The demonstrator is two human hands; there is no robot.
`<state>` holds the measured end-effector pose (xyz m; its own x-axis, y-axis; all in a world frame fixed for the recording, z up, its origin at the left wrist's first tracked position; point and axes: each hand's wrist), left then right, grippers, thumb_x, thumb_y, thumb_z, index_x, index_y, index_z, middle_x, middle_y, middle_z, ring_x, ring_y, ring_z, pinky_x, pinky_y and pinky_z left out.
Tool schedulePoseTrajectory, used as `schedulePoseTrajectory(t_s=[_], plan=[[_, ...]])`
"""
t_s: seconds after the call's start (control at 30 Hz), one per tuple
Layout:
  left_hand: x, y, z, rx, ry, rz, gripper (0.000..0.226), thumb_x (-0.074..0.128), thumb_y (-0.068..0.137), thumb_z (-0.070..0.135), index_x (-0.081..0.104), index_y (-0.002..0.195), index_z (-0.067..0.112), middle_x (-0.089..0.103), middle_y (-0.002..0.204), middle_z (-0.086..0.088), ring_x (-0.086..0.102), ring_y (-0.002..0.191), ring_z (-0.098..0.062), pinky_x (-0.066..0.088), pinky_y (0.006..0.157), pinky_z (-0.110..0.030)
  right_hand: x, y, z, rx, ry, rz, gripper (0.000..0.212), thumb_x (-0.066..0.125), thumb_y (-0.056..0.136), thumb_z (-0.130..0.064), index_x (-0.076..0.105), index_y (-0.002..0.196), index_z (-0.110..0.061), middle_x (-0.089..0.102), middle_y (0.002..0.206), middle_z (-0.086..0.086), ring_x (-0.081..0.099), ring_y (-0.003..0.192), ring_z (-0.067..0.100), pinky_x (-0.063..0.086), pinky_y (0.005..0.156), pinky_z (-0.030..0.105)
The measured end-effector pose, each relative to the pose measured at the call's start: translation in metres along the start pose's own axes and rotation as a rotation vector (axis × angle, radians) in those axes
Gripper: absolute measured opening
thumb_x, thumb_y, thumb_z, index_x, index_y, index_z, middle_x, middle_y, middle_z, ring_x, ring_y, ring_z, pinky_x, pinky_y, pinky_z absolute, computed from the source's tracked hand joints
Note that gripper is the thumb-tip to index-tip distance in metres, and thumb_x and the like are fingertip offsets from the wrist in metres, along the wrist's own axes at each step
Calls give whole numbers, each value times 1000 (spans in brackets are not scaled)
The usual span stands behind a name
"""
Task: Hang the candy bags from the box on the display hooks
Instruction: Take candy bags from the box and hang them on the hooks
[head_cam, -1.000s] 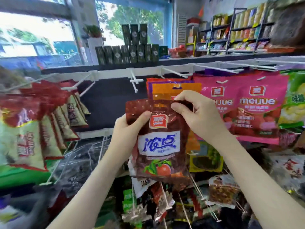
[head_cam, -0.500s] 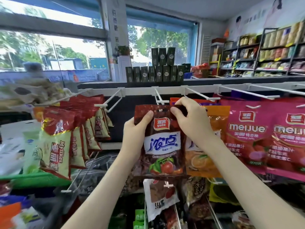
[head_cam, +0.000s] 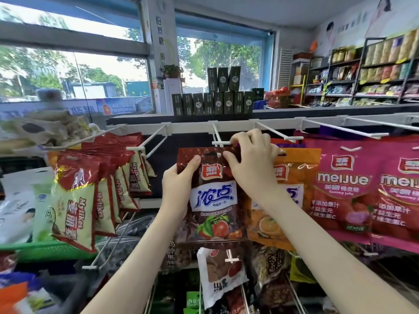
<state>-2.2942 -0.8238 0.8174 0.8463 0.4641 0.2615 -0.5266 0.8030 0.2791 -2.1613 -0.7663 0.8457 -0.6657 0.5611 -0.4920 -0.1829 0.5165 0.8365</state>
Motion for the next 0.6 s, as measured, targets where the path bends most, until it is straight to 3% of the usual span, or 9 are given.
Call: schedulePoseTrajectory(t_s=[0.13,0.23,0.37,0.43,0.5,0.6], plan=[[1,13,0,23,40,22,19,68,86,31,71,85,12,74,85,-10,72,82,-31,55,84,-51,8,-11,-8,-97,-95,90,45,76,74,-22,56,113,-14,56,105,4,48,99,22,28,84,32],[1,24,-3,48,87,30,19,69,84,34,73,78,17,75,84,-9,71,83,-31,54,85,-53,16,-24,-13,-142,-140,47,43,76,74,-25,60,112,-13,63,102,1,59,94,21,26,84,32],[1,37,-7,73,130,35,19,69,85,34,73,78,17,75,81,-7,72,80,-27,56,83,-51,25,-32,-12,-124,-220,-72,52,74,76,-35,62,121,-12,65,117,6,61,106,22,30,96,39],[1,44,-8,105,160,34,19,68,86,34,73,77,18,75,79,-5,72,78,-25,57,80,-46,24,-34,-14,-134,-251,-184,63,68,81,-42,51,134,-13,54,135,9,51,124,23,29,106,46],[1,50,-9,153,191,47,19,66,88,33,72,75,19,74,75,-2,72,75,-19,57,73,-37,22,-34,-13,-150,-240,-280,71,55,89,-45,28,147,-15,31,153,8,27,141,22,10,114,47],[6,53,-16,211,251,81,21,62,91,33,68,73,21,70,68,5,67,63,-2,53,61,-20,27,-32,-12,-151,-272,-319,74,47,93,-45,10,151,-15,13,158,7,9,146,21,-6,114,45]])
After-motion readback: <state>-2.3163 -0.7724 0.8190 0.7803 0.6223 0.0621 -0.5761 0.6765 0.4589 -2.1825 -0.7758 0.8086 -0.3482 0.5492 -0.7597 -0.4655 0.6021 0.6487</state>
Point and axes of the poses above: each hand's wrist, its own y-axis towards the middle knuckle, its own x-axis out of the palm, z = x × y
